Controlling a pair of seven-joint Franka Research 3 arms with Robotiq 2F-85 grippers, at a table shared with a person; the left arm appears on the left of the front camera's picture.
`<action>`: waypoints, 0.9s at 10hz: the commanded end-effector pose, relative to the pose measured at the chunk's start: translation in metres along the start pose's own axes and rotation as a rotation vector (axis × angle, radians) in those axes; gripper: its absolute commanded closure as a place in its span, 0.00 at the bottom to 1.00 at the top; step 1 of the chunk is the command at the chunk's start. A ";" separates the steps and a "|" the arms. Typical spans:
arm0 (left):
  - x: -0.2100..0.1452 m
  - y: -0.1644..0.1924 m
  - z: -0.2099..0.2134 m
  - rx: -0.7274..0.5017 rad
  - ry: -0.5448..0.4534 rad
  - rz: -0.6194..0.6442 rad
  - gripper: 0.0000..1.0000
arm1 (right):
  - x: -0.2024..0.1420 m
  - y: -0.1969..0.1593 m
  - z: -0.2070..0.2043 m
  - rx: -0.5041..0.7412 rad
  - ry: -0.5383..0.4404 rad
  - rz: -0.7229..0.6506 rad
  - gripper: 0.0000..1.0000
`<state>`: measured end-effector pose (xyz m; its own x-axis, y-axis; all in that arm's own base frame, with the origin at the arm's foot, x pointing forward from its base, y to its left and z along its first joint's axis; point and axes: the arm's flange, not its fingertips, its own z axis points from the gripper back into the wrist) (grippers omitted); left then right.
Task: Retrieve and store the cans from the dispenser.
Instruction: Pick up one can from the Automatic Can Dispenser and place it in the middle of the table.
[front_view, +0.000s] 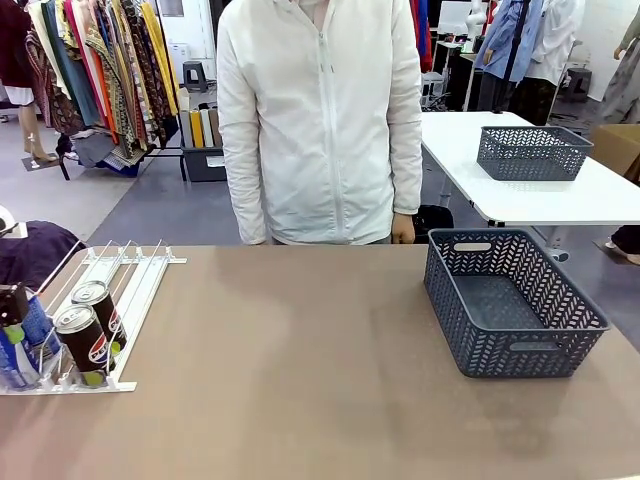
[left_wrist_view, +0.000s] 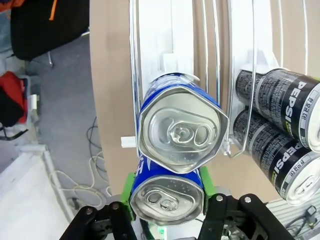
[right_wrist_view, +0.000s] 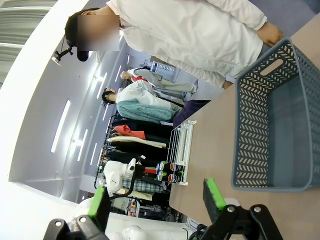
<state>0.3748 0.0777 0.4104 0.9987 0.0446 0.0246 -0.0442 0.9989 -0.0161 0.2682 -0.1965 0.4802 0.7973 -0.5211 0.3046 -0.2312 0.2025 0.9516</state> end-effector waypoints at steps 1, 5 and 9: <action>0.000 0.002 0.003 0.026 -0.001 0.021 1.00 | 0.003 0.003 0.000 0.018 -0.011 0.010 0.00; -0.004 -0.003 0.022 0.009 -0.054 0.003 1.00 | 0.003 0.003 0.000 0.018 -0.011 0.010 0.00; -0.036 -0.012 0.120 0.008 -0.204 -0.139 1.00 | 0.003 0.003 0.000 0.018 -0.011 0.010 0.00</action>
<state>0.3446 0.0597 0.5035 0.9851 -0.0370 0.1677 0.0358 0.9993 0.0104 0.2683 -0.1964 0.4801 0.7976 -0.5208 0.3043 -0.2308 0.2026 0.9517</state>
